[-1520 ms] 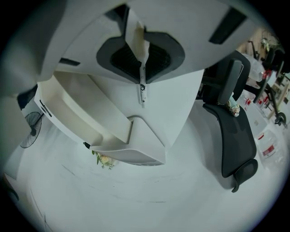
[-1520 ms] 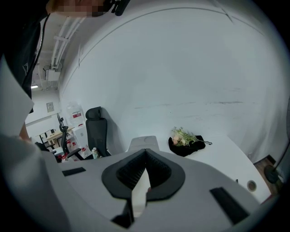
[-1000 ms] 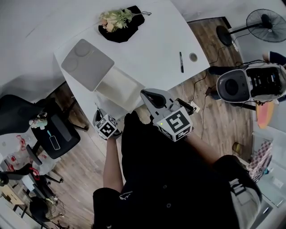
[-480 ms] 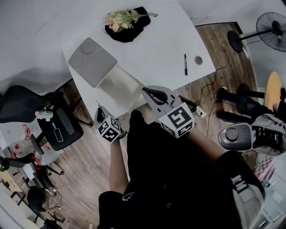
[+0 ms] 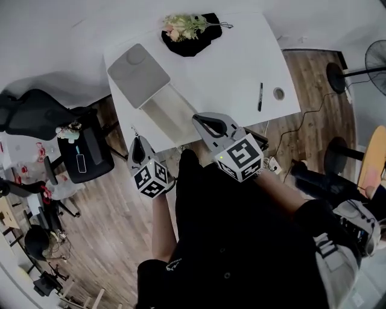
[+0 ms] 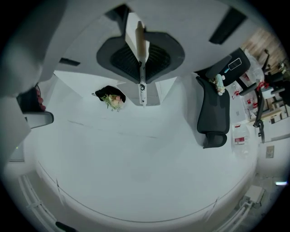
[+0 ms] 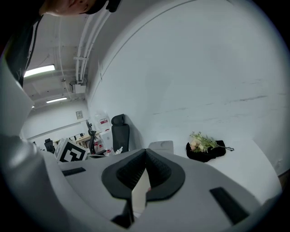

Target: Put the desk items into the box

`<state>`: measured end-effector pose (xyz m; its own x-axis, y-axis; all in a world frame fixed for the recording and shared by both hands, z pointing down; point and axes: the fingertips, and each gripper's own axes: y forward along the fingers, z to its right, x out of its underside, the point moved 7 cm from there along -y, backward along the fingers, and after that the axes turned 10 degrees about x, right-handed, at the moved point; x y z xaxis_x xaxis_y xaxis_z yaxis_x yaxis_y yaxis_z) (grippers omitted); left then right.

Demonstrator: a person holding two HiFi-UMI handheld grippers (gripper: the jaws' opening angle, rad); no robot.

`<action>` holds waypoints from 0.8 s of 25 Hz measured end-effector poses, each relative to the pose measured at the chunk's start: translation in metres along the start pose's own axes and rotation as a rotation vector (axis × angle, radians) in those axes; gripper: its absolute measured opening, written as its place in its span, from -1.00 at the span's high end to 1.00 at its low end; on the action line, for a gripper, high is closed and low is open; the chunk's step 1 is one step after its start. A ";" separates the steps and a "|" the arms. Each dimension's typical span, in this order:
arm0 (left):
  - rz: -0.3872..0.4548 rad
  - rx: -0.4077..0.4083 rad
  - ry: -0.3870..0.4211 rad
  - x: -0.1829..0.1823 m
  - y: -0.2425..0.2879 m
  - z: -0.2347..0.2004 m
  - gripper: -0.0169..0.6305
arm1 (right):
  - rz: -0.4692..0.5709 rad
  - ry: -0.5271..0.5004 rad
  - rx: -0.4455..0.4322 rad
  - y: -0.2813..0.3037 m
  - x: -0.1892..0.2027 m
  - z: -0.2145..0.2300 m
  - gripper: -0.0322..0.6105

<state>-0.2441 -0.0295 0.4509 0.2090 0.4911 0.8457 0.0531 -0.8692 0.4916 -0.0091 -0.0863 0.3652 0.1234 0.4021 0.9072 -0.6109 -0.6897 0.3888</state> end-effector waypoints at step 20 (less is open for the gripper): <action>0.251 -0.025 0.057 -0.036 -0.083 0.099 0.81 | 0.053 -0.084 -0.181 -0.011 -0.015 0.026 0.90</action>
<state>-0.1594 0.0188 0.3591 0.1568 0.2632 0.9519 -0.0174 -0.9629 0.2692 0.0160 -0.1004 0.3513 0.1468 0.3113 0.9389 -0.7480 -0.5861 0.3113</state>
